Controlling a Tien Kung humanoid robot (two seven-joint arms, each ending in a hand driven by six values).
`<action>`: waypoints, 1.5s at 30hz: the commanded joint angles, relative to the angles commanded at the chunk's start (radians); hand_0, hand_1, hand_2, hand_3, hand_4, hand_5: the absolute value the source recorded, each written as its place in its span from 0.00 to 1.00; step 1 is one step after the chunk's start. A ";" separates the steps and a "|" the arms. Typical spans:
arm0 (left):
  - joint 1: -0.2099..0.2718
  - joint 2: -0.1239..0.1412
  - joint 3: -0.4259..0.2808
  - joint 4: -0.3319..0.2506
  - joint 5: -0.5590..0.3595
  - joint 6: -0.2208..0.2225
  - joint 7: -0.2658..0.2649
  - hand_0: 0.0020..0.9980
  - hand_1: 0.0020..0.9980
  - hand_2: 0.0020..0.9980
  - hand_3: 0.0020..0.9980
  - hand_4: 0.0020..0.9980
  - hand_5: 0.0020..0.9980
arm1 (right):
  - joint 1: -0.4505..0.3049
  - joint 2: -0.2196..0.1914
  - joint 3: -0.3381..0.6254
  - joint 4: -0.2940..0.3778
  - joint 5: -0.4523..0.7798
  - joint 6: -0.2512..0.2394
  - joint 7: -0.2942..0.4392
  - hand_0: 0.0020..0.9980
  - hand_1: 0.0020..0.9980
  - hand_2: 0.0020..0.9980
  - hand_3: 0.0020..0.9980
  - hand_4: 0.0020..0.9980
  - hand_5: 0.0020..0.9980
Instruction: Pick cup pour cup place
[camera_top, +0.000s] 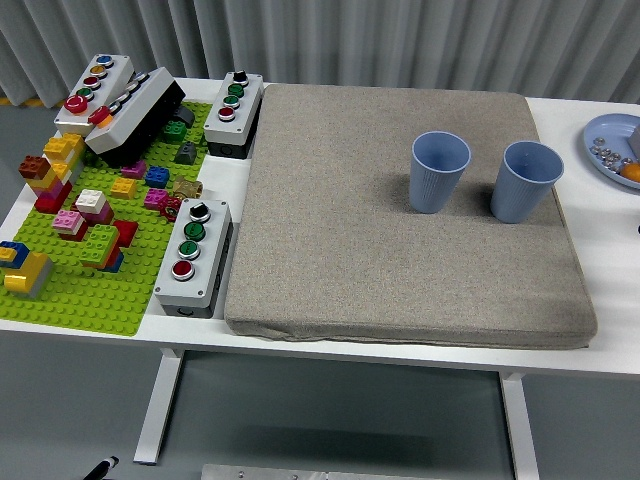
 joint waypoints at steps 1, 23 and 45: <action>0.000 0.000 0.000 0.000 0.001 0.000 0.000 0.83 0.81 0.89 0.79 0.64 0.99 | 0.000 0.000 0.001 0.000 0.000 0.000 0.000 0.88 0.77 0.77 0.78 0.79 1.00; 0.000 0.000 0.003 0.000 -0.002 0.000 0.002 0.83 0.81 0.89 0.78 0.64 1.00 | 0.001 -0.003 0.009 0.001 0.000 0.003 -0.001 0.89 0.77 0.77 0.78 0.79 1.00; 0.008 0.000 0.014 0.000 -0.020 0.003 0.002 0.83 0.81 0.89 0.79 0.64 0.99 | -0.001 0.001 -0.015 0.005 0.005 0.001 0.001 0.89 0.77 0.77 0.78 0.79 1.00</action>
